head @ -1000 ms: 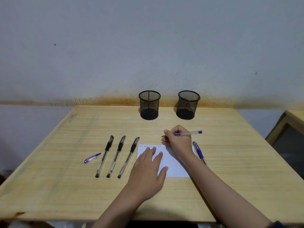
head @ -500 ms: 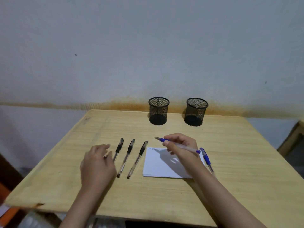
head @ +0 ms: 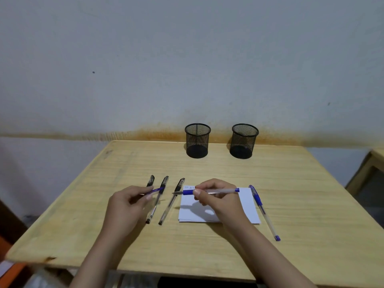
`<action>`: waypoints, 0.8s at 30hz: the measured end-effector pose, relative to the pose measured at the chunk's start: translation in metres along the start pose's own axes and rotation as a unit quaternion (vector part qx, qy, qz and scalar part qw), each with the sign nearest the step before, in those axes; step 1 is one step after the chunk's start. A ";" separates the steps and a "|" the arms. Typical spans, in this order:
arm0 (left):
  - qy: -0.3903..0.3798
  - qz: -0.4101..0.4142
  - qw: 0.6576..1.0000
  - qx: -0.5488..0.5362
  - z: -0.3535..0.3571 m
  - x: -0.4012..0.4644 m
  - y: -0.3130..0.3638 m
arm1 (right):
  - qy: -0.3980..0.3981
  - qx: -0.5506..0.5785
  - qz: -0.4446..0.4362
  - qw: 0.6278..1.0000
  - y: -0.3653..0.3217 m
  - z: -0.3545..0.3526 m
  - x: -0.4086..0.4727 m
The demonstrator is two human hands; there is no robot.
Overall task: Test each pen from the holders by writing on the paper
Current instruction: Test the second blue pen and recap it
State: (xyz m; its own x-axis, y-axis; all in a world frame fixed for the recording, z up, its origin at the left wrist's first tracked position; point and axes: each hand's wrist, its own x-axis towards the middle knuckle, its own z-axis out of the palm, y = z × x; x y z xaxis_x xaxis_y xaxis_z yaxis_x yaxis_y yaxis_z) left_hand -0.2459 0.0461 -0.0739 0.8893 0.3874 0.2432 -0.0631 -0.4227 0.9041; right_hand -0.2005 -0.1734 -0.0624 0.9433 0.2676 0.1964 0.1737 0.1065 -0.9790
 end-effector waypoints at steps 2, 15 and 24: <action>-0.011 0.005 1.000 -0.027 0.008 -0.001 0.006 | -0.005 0.001 -0.004 1.000 0.000 -0.001 0.000; -0.064 0.063 0.995 -0.044 0.041 -0.006 0.030 | 0.000 -0.033 -0.014 0.999 -0.005 -0.011 -0.003; -0.103 0.113 0.988 0.001 0.050 0.005 0.035 | 0.008 -0.032 -0.028 0.999 -0.004 -0.017 -0.015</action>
State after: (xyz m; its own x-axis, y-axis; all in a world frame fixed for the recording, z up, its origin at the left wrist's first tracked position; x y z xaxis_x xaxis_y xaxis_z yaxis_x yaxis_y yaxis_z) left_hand -0.2210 -0.0076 -0.0584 0.9258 0.1084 0.3622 -0.2698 -0.4816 0.8338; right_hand -0.2105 -0.1938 -0.0621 0.9361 0.2474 0.2499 0.2427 0.0597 -0.9683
